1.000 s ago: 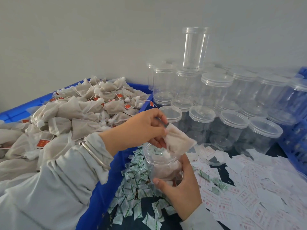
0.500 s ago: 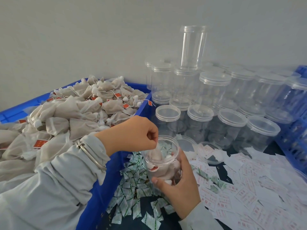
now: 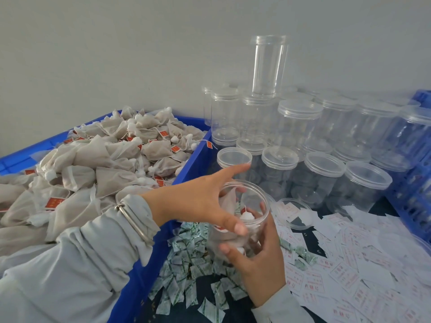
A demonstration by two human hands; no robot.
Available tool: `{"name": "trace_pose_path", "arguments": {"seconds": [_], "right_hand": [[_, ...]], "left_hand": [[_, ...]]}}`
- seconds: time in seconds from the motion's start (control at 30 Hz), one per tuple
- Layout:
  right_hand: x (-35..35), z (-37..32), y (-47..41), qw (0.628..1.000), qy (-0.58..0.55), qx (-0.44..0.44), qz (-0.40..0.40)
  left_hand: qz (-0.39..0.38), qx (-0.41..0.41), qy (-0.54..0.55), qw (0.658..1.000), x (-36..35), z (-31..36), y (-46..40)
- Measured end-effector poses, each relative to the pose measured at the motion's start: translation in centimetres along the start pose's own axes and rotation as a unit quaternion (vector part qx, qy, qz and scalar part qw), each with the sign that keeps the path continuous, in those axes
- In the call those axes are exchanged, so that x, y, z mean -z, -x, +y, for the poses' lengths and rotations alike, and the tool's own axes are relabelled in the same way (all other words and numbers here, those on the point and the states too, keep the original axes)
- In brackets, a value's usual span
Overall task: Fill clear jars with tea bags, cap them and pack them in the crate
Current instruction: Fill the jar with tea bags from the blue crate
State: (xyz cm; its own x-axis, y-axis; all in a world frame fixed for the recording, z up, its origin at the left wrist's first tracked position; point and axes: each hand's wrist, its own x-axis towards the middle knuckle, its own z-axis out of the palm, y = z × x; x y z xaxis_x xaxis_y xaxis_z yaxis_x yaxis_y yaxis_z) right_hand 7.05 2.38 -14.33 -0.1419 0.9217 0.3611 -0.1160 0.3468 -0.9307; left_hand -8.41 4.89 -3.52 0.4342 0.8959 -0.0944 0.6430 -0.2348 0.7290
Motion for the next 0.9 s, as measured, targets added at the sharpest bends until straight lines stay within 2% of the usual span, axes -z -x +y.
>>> {"name": "trace_pose_path", "arguments": {"seconds": [0.13, 0.2, 0.3, 0.4, 0.5, 0.6, 0.9], "right_hand": [[0.5, 0.4, -0.5, 0.998, -0.004, -0.019, -0.054], [1.4, 0.6, -0.9, 0.997, 0.028, -0.043, -0.064], [2.4, 1.4, -1.6, 0.982, 0.168, -0.066, -0.064], [2.6, 2.5, -1.9, 0.923, 0.356, -0.077, -0.122], [2.5, 3.3, -1.9, 0.869, 0.451, -0.064, -0.194], [2.5, 3.4, -1.8, 0.858, 0.469, -0.039, -0.204], [2.5, 3.0, -1.9, 0.912, 0.398, -0.024, -0.1]], "left_hand": [[0.072, -0.021, -0.029, 0.997, 0.4, -0.4, 0.1], [0.144, -0.016, 0.025, 0.989, 1.0, -0.8, 0.0], [0.274, 0.007, 0.071, 0.959, 1.8, -1.5, -0.4], [0.334, 0.044, 0.036, 0.941, 1.9, -1.7, -0.6], [0.34, 0.067, 0.0, 0.938, 1.5, -1.9, -0.5], [0.321, 0.074, -0.023, 0.944, 1.1, -2.3, -0.8], [0.294, 0.072, -0.023, 0.953, 0.8, -2.4, -1.1]]}}
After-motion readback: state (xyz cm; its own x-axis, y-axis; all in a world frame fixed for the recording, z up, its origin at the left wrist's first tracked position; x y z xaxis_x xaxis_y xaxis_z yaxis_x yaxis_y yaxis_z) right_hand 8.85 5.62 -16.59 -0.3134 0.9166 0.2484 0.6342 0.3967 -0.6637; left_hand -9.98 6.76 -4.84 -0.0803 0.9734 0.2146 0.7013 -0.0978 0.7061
